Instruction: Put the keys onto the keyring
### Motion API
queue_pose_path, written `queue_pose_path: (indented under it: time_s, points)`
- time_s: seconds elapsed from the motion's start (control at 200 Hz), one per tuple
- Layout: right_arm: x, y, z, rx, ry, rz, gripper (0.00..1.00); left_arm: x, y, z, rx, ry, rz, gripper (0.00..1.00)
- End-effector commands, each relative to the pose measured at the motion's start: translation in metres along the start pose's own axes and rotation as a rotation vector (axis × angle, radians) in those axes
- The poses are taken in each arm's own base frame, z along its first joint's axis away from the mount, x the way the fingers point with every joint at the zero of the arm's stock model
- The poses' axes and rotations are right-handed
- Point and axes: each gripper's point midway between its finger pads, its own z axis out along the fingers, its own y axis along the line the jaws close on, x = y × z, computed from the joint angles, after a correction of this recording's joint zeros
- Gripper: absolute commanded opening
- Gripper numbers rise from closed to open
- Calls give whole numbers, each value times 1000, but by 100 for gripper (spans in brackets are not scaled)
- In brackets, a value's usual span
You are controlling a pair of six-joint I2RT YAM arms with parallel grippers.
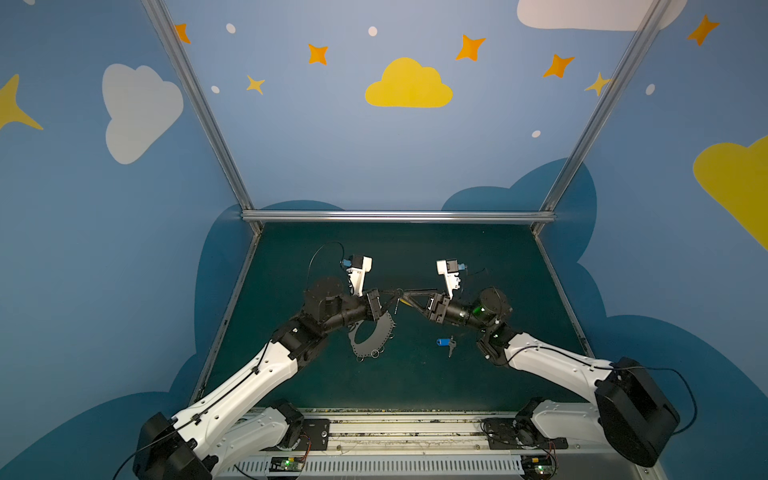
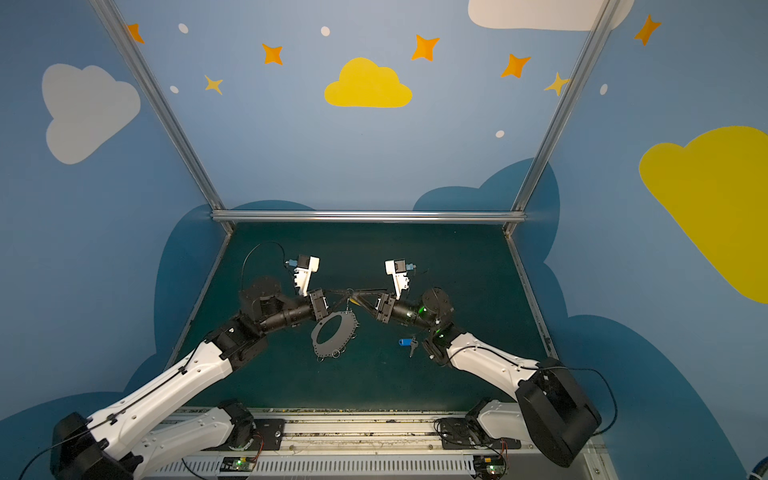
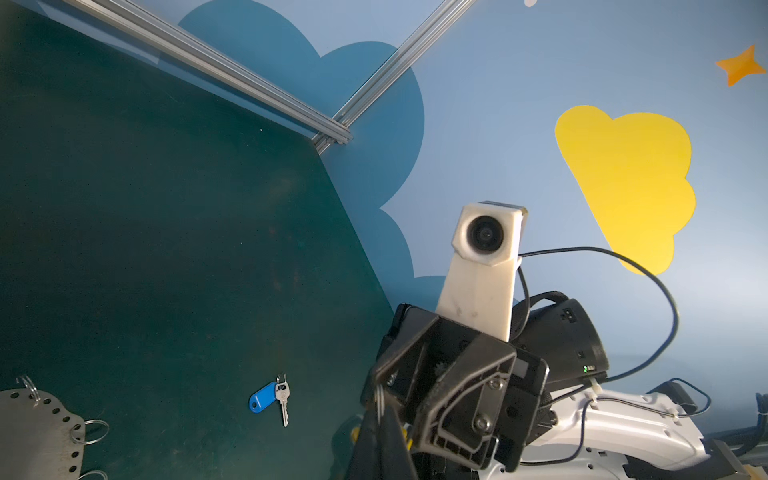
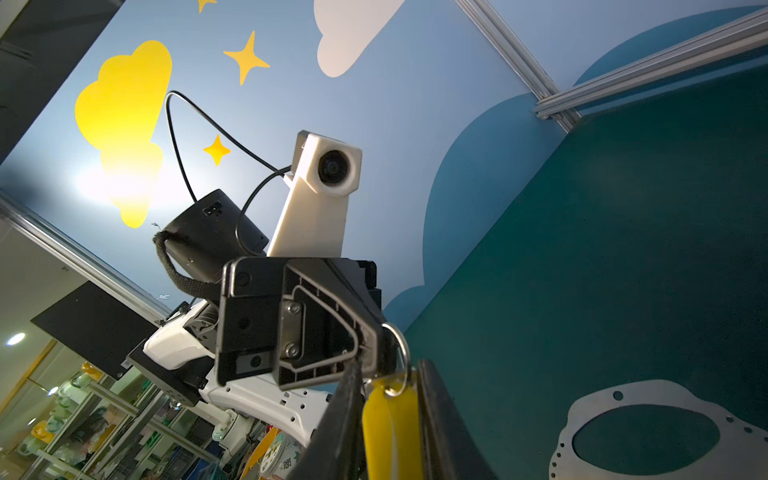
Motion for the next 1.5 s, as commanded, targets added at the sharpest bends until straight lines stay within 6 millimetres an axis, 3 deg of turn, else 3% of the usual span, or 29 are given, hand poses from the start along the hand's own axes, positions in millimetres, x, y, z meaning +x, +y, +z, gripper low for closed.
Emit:
queue_pose_path:
  time_s: [0.0,0.401,0.501,0.556,0.621,0.701,0.876,1.101,1.212,1.342,1.492]
  points:
    - [-5,11,3,-63,-18,-4,29,-7,-8,-3,28,-36,14,4]
    - [-10,18,8,-122,-29,4,0,-6,-8,-1,37,-25,10,4]
    - [-10,15,8,-115,-33,7,0,-5,-8,-1,33,-22,8,7]
    - [-10,10,7,-92,-37,6,0,-5,-7,-2,25,-23,8,13]
    - [-8,5,4,-69,-38,2,0,-6,-3,-5,1,-32,4,34]
    - [-7,2,0,-50,-31,-10,0,-9,3,-13,-42,-55,1,50]
    - [-4,-6,-14,26,-26,-49,0,-13,21,-29,-120,-101,-36,65]
    - [1,-14,-33,137,15,-128,0,-2,55,-34,-252,-72,-103,64]
    - [10,-30,-45,241,63,-161,0,8,75,-31,-329,-36,-143,63]
    - [21,-51,-60,376,124,-207,0,26,101,-25,-427,33,-203,61]
    - [37,-74,-76,488,178,-231,0,60,136,-14,-528,165,-278,56]
